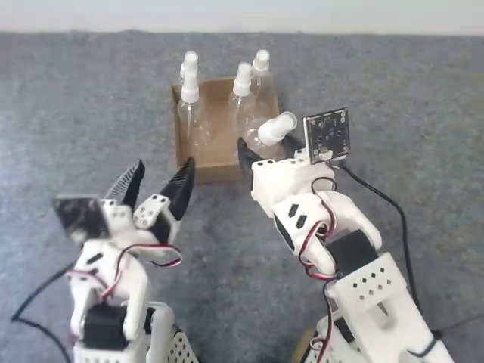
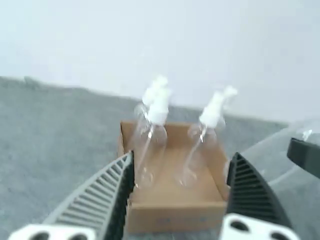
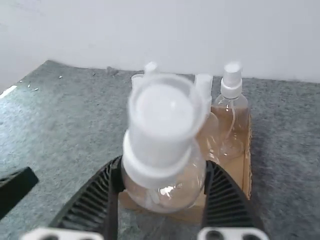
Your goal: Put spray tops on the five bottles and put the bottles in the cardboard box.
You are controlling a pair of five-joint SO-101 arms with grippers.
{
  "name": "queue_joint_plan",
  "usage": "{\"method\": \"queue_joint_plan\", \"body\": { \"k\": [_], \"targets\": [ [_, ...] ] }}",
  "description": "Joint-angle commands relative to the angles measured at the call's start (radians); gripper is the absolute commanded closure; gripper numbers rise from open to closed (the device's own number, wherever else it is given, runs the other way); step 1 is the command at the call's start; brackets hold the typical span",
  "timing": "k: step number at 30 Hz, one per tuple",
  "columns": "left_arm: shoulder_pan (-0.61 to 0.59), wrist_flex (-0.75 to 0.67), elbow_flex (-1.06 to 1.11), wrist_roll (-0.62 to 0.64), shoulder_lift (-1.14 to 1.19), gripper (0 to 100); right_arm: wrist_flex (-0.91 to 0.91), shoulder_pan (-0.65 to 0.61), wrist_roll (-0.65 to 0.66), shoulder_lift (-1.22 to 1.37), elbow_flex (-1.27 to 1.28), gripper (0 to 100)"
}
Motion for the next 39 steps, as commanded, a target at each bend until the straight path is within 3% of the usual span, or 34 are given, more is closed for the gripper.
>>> {"method": "queue_joint_plan", "body": {
  "k": [1,9,16,24,39],
  "targets": [
    [-0.034,-0.002,-0.005,0.014,-0.037,72,-0.058,0.045,0.041,0.005,-0.091,92.3],
    [-0.075,-0.003,-0.013,0.029,-0.023,72,-0.076,0.096,0.044,0.179,-0.183,92.3],
    [-0.081,-0.003,-0.016,0.044,-0.023,72,-0.076,0.099,0.124,0.361,-0.272,92.3],
    [-0.224,-0.068,-0.012,0.101,-0.023,72,-0.165,0.131,0.127,0.524,-0.308,92.3],
    [-0.222,-0.072,-0.015,0.103,-0.023,72,-0.249,0.151,0.127,0.72,-0.331,92.3]
  ]
}}
